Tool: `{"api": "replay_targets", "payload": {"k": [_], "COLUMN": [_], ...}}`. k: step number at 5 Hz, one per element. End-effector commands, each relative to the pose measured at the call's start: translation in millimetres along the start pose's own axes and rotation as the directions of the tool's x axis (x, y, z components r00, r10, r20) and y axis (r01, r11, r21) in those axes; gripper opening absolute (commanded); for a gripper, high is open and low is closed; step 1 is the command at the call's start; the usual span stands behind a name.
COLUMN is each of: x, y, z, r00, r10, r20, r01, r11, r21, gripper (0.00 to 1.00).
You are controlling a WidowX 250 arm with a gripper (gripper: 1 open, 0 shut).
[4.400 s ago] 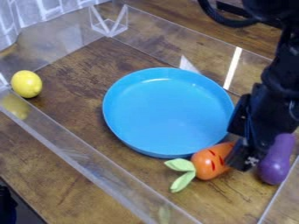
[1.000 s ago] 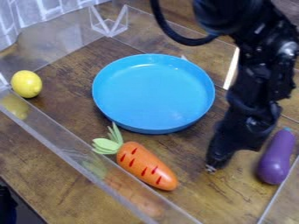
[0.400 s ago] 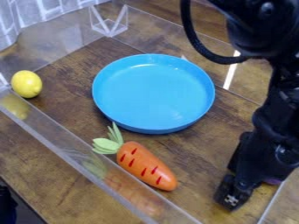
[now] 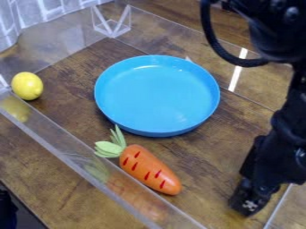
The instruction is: Move the carrot to the right side
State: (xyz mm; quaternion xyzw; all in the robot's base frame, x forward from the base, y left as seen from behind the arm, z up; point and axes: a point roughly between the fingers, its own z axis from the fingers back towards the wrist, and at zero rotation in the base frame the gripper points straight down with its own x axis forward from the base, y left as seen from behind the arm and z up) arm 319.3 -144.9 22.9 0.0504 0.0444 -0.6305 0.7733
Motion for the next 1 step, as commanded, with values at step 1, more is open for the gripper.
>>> {"api": "replay_targets", "payload": {"k": [1], "x": [7.5], "y": [11.4], "z": [5.8], "r00": [1.0], "r10": [-0.027], "r20": [0.008], "r01": [0.026], "r11": [0.999], "r21": [0.023], "gripper": [1.0]}}
